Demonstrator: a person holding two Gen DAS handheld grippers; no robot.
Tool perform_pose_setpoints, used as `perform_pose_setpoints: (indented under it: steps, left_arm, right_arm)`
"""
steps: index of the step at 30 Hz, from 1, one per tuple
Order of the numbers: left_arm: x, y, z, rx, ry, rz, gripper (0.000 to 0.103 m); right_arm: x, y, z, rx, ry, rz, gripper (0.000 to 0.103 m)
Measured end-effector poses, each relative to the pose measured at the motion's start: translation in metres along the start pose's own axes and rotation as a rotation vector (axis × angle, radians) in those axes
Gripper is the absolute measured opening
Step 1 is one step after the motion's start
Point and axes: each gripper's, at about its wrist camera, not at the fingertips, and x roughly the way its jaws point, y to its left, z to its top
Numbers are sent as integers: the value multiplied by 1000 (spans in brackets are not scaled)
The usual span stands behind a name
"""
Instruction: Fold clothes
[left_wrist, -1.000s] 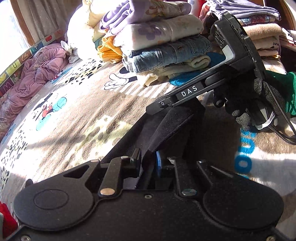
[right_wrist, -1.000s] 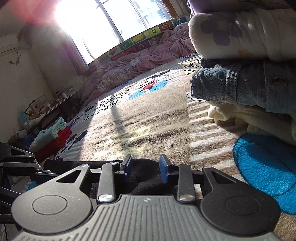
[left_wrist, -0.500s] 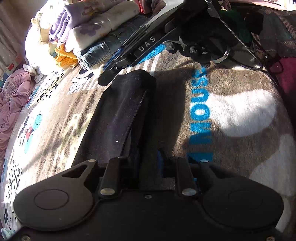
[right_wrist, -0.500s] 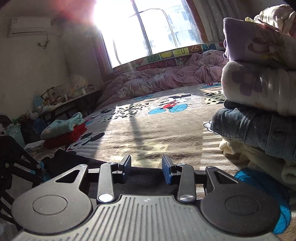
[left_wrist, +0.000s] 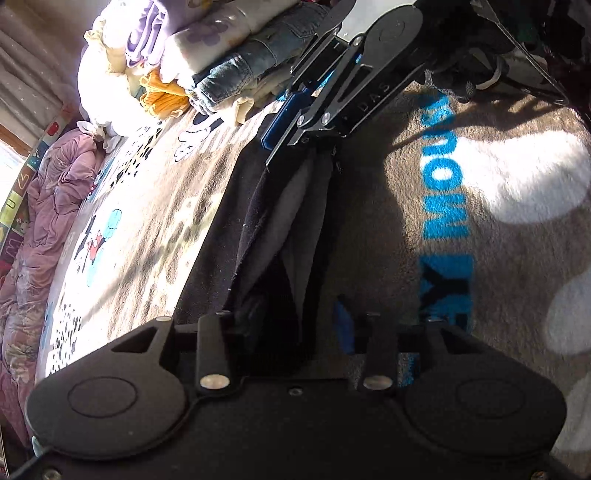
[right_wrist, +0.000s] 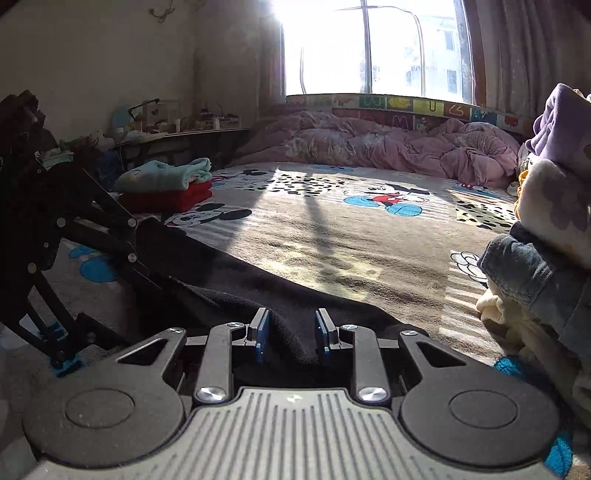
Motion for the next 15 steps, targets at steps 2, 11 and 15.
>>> perform_pose_setpoints:
  steps: [2,11,15]
  left_arm:
    - [2,-4,-2,2,-12,10,45]
    - [21,-1,21,-192,-94,-45,50]
    - [25,5,25,-327,-118,-103,50]
  right_arm:
    - [2,-6,-3,29,9,1,26]
    - [8,-21,-2,177,-9,29,27]
    - [9,-24,-4,194,-7,38,27]
